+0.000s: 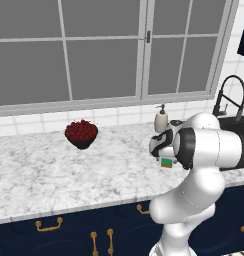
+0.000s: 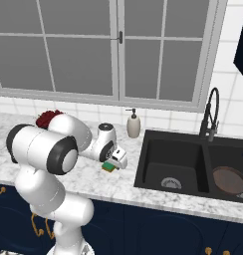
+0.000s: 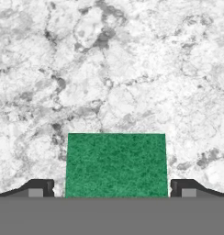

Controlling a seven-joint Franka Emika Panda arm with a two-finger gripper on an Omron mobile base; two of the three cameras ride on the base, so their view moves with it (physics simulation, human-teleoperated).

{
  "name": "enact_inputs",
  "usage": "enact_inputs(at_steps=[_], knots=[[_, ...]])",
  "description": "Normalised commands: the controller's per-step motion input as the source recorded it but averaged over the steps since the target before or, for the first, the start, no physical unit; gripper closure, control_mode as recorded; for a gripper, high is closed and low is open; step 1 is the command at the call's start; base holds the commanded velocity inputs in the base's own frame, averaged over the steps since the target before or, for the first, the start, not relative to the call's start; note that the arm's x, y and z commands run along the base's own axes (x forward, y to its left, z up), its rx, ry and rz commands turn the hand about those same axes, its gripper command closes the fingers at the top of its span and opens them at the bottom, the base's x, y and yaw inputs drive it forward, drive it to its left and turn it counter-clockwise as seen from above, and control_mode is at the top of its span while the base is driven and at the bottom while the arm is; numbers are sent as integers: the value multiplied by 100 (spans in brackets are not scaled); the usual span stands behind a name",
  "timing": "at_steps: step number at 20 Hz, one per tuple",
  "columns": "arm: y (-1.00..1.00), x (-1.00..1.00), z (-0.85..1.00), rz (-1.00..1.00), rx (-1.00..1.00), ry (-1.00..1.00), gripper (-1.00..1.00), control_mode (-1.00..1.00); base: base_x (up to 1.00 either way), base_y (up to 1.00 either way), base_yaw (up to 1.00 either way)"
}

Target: Pick the pan and sponge and place them into the sink. Then turn on the water.

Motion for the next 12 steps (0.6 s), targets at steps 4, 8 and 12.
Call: enact_inputs(at_steps=[4,8,12], knots=[[0,9,-25,0,0,0,100,-100,0,0,0],[0,0,-5,0,0,0,100,-100,0,0,0],[0,0,0,0,0,0,100,-100,0,0,0]])
